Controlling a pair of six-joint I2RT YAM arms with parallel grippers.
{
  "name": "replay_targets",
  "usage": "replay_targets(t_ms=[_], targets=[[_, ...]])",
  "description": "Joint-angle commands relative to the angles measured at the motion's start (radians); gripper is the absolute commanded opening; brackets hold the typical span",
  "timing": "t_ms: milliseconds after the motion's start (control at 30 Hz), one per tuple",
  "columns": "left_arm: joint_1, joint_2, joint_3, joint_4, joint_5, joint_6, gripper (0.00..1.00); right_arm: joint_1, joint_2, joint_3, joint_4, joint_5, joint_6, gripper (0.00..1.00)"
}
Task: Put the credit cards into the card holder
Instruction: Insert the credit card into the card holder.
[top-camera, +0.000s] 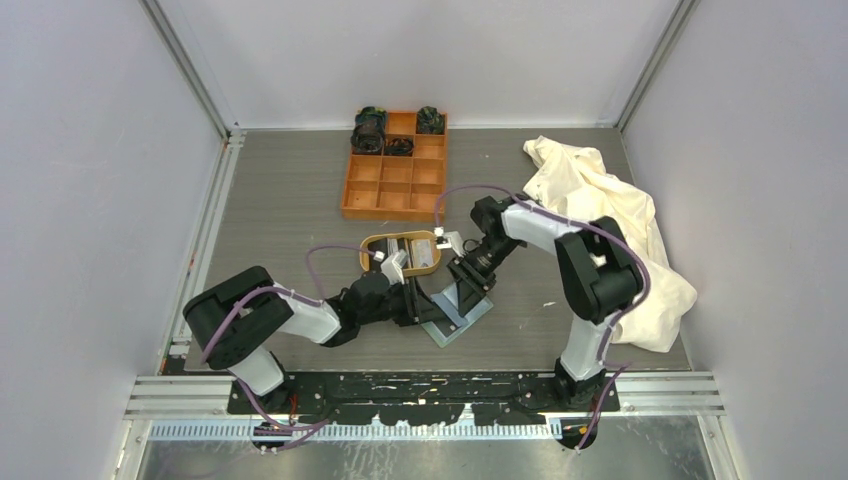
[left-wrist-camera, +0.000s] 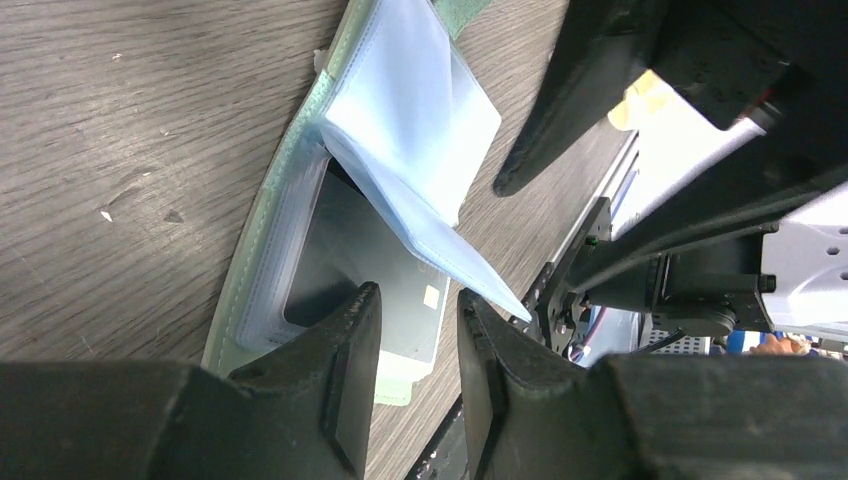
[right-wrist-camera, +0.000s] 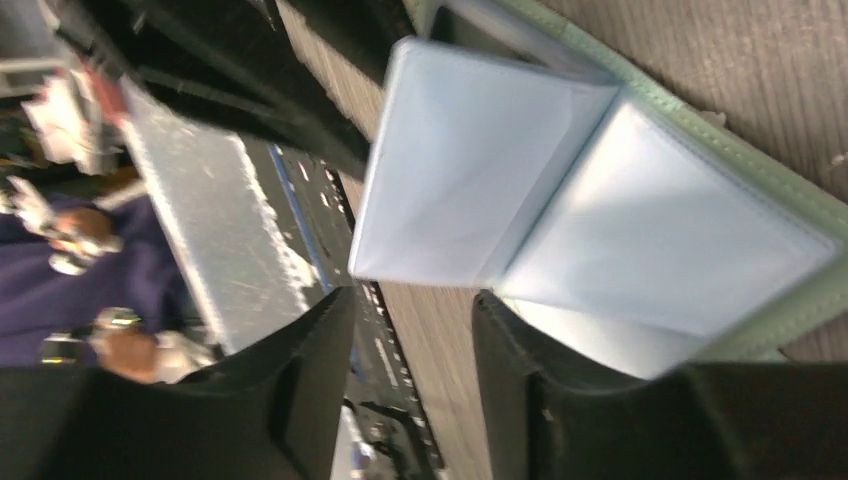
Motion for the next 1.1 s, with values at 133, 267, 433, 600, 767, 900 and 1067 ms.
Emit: replay_targets(t_ms=[133, 267, 433, 600, 767, 900, 1067], targets=[[0.004, 0.02, -0.017, 0.077, -0.007, -0.002, 0.35, 0.06, -0.478, -0.306, 0.266, 0.064, -0.414, 0.92], [0.005, 0.023, -0.019, 0.085, -0.007, 0.002, 0.36, 0.11, -0.517, -0.372, 0.376, 0.112, -0.523, 0.98], [0.005, 0.01, -0.028, 0.087, -0.01, 0.004, 0.35, 0.195, -0.496, -0.413, 0.516, 0.243, -0.458, 1.0], [0.005, 0.009, -0.024, 0.08, -0.009, 0.009, 0.35, 0.232, -0.482, -0.426, 0.607, 0.334, -0.392, 0.99], [0.005, 0.022, -0.023, 0.095, -0.003, 0.007, 0.36, 0.234, -0.481, -0.427, 0.635, 0.376, -0.368, 0.96], [0.005, 0.023, -0.022, 0.096, -0.002, 0.006, 0.35, 0.232, -0.491, -0.42, 0.62, 0.391, -0.374, 0.94], [0.005, 0.016, -0.022, 0.078, -0.003, 0.011, 0.36, 0.226, -0.503, -0.411, 0.594, 0.396, -0.389, 0.92]])
